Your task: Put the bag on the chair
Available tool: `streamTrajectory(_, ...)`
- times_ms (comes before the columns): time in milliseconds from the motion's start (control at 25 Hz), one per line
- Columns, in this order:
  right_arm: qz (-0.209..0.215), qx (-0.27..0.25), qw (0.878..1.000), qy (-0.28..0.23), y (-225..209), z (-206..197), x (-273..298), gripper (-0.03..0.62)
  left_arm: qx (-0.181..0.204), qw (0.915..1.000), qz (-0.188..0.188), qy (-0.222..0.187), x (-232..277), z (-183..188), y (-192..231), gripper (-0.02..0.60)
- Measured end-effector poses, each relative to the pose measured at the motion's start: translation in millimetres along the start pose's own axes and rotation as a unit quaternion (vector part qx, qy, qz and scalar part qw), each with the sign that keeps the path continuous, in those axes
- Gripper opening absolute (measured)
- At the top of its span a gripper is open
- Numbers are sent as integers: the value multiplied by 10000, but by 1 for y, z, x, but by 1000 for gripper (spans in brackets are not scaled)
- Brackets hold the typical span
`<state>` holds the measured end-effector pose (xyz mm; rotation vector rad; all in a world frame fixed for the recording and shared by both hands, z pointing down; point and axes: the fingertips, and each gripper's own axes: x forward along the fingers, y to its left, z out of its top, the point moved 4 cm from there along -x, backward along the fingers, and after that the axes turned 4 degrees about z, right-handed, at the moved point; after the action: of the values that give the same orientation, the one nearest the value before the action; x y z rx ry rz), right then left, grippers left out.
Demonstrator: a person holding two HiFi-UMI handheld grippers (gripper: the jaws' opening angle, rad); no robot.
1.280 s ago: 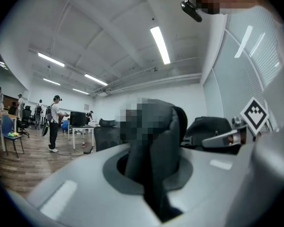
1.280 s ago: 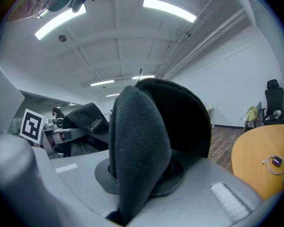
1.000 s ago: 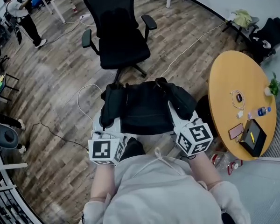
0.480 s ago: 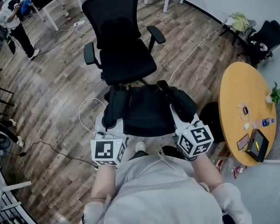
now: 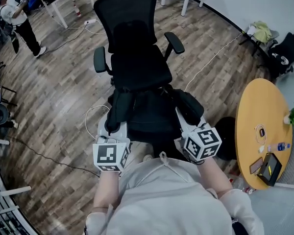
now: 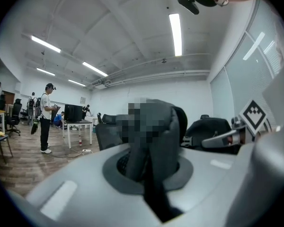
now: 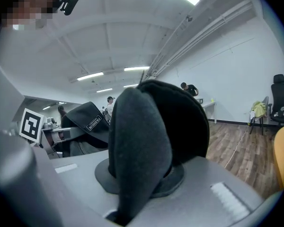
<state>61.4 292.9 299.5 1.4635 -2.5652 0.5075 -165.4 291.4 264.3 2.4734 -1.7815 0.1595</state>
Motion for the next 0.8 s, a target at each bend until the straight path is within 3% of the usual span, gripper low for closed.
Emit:
streamTrajectory(240, 480, -25, 9988, 90, -41, 27, 76, 26, -20, 9993, 371, 80, 69, 8, 24, 31)
streamTrajectory(800, 994, -90, 9943, 363, -202, 95, 224, 26, -276, 9957, 842, 259, 282, 15, 24, 31)
